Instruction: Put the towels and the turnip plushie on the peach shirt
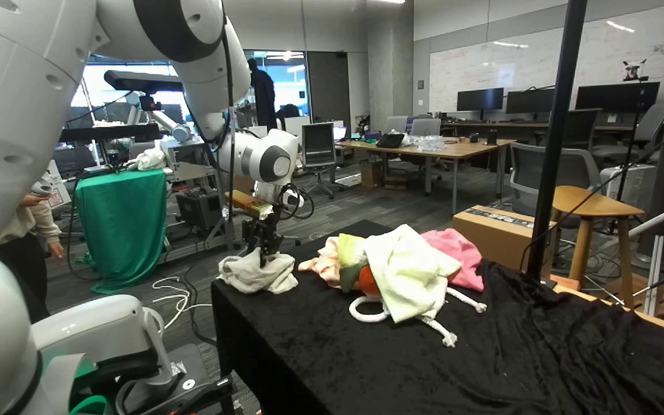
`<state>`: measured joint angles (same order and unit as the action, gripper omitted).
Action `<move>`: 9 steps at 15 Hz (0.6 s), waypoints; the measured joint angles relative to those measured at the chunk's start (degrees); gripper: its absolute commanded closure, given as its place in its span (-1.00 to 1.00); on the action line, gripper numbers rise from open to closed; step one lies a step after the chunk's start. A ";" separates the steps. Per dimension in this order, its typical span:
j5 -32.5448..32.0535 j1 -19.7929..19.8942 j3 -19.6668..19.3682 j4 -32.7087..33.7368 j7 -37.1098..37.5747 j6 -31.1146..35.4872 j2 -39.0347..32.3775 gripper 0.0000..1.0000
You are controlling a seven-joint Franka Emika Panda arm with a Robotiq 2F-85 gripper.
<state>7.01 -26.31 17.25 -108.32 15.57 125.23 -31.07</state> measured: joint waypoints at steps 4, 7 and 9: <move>0.00 0.06 -0.10 0.02 -0.10 -0.14 0.00 0.85; 0.09 0.44 -0.10 0.19 -0.49 -0.24 0.02 0.79; 0.36 1.11 -0.10 0.42 -1.06 -0.23 0.22 0.79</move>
<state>7.37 -25.20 17.15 -107.90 14.51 125.00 -30.85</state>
